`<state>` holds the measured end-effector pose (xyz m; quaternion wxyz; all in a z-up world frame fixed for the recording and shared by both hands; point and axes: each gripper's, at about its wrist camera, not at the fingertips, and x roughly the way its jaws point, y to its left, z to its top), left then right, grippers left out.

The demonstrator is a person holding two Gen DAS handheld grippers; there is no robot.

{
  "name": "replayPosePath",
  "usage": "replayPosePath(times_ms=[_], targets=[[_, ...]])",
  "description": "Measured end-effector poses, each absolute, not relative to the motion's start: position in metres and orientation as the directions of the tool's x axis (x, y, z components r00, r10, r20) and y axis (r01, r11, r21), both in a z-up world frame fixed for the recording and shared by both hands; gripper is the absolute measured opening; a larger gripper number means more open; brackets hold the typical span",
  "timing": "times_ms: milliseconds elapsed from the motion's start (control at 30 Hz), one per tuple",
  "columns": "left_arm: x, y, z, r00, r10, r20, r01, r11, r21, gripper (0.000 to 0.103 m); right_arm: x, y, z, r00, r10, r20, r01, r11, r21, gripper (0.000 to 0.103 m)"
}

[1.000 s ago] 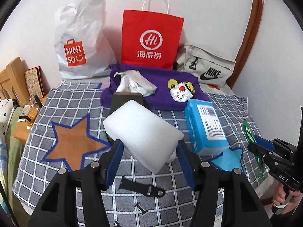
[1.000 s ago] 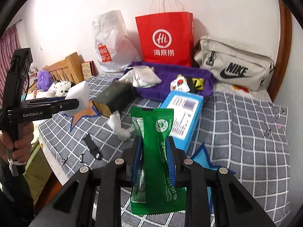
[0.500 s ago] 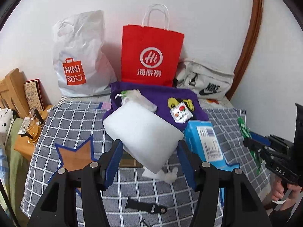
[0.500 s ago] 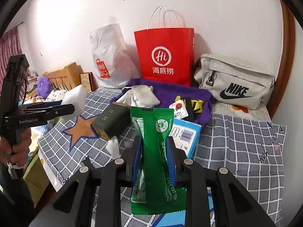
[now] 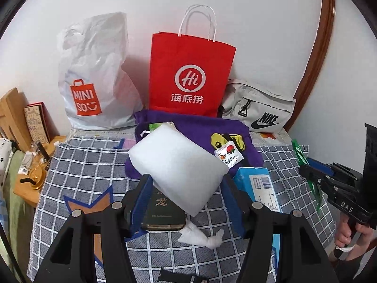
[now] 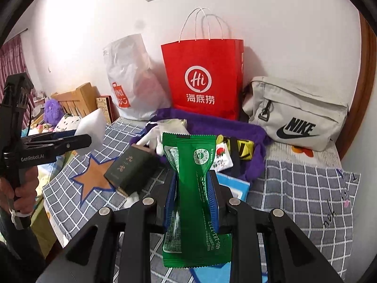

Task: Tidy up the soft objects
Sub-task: 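Lift and carry the green packet and sponge toward the purple towel with both grippers, then lower the green packet and sponge onto the towel and open both grippers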

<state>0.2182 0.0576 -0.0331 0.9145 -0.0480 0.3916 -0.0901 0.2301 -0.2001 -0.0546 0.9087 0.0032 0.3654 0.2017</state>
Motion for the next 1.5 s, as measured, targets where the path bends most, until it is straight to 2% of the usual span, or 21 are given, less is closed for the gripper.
replayPosePath(times_ms=[867, 1500], targets=[[0.309, 0.054, -0.059, 0.624, -0.164, -0.764, 0.113, 0.986, -0.119, 0.059, 0.357, -0.198, -0.066, 0.666, 0.368, -0.649, -0.344, 0.923, 0.17, 0.027], [0.379, 0.032, -0.071, 0.617, -0.159, -0.771, 0.147, 0.985, -0.086, 0.059, 0.414, -0.208, -0.132, 0.578, 0.375, -0.724, -0.305, 0.923, 0.234, 0.027]])
